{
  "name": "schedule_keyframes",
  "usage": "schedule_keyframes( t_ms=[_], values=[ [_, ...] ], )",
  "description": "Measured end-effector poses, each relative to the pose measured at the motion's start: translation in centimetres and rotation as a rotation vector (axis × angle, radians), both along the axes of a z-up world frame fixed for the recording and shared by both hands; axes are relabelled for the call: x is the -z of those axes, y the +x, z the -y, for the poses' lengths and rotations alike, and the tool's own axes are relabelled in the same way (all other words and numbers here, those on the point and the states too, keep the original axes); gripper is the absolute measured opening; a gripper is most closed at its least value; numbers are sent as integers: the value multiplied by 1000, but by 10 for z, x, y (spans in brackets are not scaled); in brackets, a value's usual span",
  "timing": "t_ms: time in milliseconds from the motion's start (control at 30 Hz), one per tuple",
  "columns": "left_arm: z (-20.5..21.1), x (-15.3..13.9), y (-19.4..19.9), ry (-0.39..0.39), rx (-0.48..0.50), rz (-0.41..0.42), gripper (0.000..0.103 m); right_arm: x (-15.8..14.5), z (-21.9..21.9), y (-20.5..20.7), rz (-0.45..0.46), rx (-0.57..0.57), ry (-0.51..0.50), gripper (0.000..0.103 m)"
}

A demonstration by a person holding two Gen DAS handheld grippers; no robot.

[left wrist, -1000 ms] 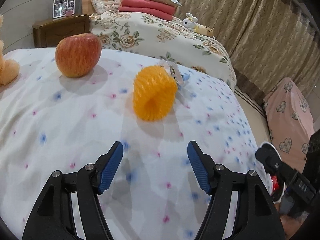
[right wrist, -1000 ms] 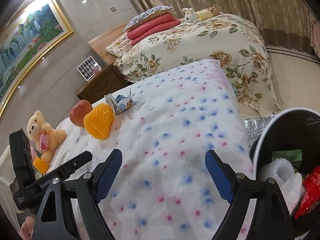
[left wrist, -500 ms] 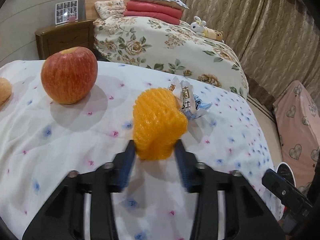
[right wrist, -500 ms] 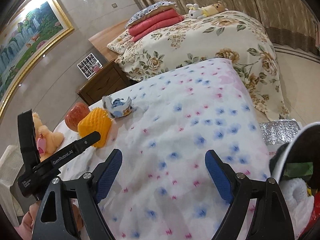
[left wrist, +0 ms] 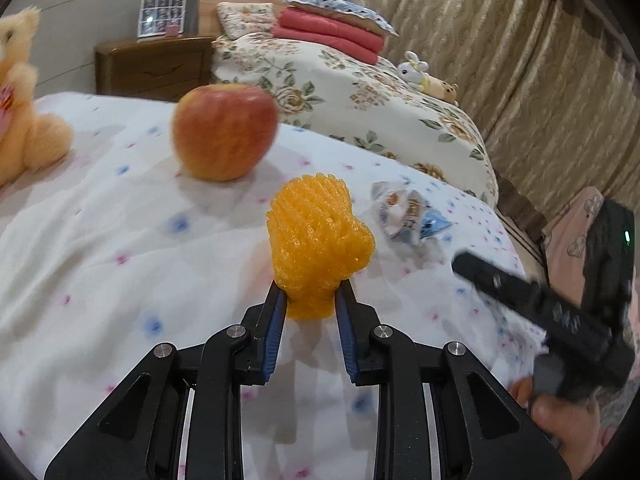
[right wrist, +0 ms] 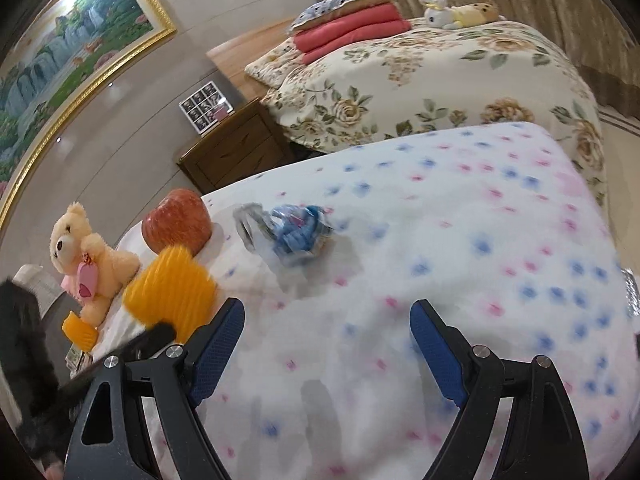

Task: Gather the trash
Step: 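Grasp the orange foam net with the left tool while the right tool grasps the blue-and-white wrapper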

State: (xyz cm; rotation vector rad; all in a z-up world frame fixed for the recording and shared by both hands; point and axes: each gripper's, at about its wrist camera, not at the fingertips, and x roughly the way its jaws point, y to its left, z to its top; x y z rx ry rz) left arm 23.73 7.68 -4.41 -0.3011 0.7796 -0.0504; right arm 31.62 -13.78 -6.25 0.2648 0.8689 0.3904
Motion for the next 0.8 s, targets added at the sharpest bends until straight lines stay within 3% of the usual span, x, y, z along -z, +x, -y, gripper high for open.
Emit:
schedule_keyframes(
  t_ms=[433, 500, 567, 667, 800],
  values=[
    [-6, 5, -3, -34, -24, 17, 24, 6, -42, 39, 1, -32, -75, 86],
    [-6, 5, -4, -36, -21, 17, 24, 7, -44, 41, 3, -27, -83, 77],
    [-5, 5, -4, -31, -18, 18, 24, 8, -43, 40, 2, -22, -85, 52],
    [-4, 5, -5, -20, -13, 19, 24, 5, -41, 32, 24, -11, -83, 33],
    [-4, 4, -5, -18, -10, 21, 24, 2, -33, 17, 24, -5, -46, 28]
  ],
)
